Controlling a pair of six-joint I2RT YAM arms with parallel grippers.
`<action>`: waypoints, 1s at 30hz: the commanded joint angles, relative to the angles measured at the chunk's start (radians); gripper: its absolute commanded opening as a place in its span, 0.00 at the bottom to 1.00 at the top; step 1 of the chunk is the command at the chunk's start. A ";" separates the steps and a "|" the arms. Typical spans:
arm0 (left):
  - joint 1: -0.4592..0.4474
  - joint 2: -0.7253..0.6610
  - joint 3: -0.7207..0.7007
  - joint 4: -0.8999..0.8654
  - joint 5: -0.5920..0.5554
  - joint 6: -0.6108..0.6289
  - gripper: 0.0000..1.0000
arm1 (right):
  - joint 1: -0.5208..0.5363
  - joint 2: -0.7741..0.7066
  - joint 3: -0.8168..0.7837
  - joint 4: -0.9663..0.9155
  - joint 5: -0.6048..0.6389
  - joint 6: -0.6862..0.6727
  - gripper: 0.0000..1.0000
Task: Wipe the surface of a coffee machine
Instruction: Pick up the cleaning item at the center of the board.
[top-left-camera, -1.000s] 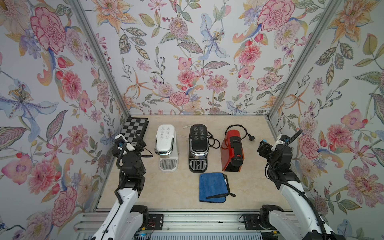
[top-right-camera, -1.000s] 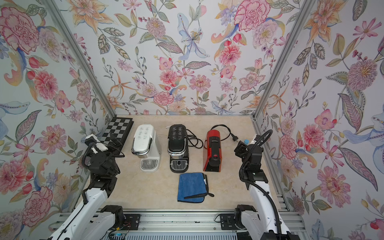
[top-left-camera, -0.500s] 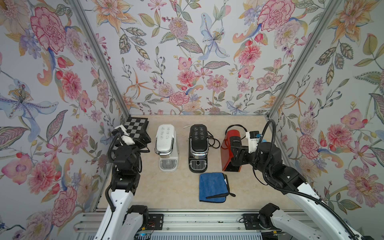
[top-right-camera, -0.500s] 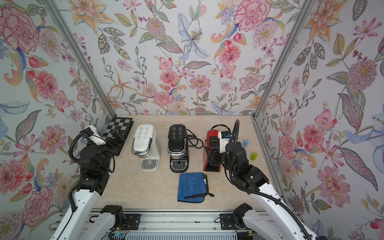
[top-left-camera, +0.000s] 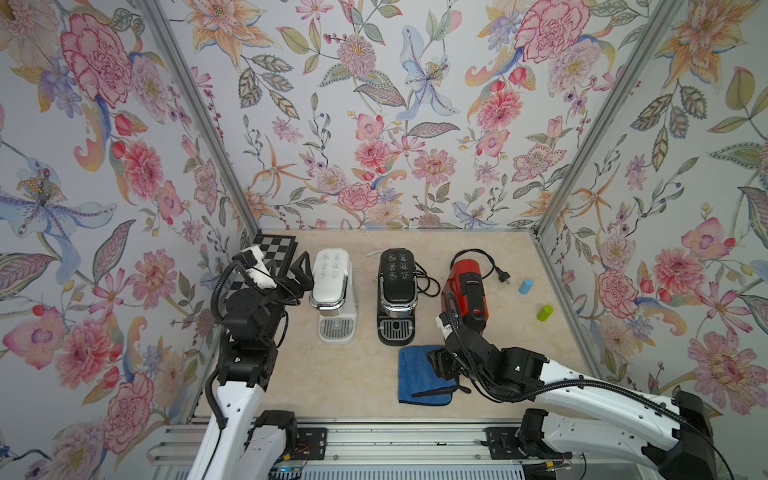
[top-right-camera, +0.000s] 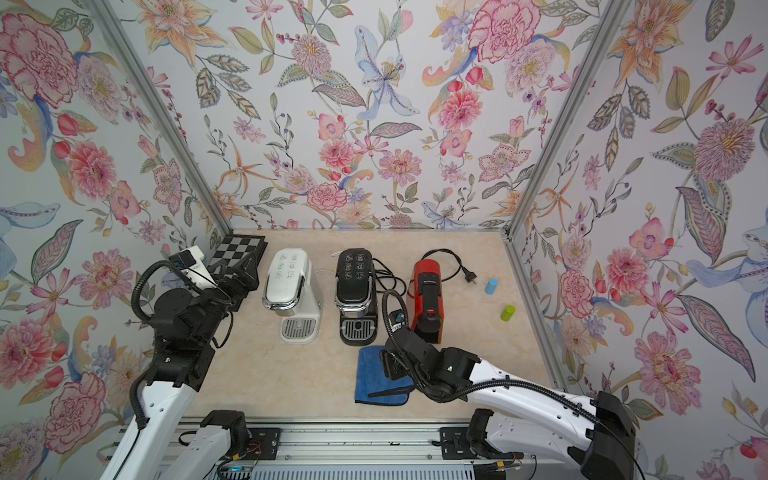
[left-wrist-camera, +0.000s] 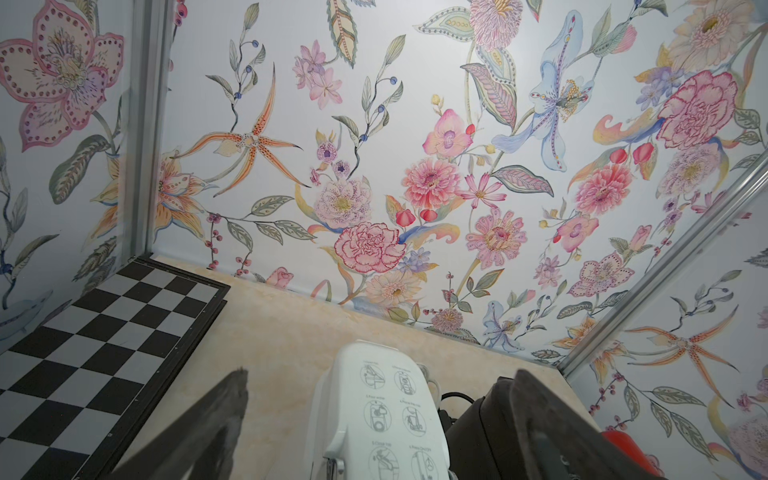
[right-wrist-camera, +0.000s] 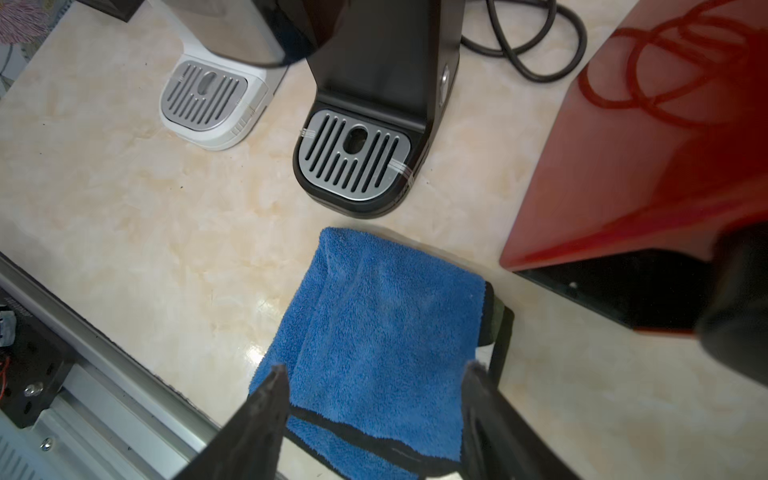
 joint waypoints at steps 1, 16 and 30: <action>0.005 -0.007 -0.035 0.079 0.074 -0.077 0.99 | 0.046 0.067 -0.026 0.028 0.030 0.107 0.70; 0.033 0.019 -0.079 0.128 0.166 -0.214 0.99 | 0.119 0.425 -0.020 0.165 -0.003 0.130 0.84; 0.088 0.087 -0.057 0.111 0.264 -0.244 0.99 | 0.117 0.553 -0.012 0.166 0.023 0.160 0.37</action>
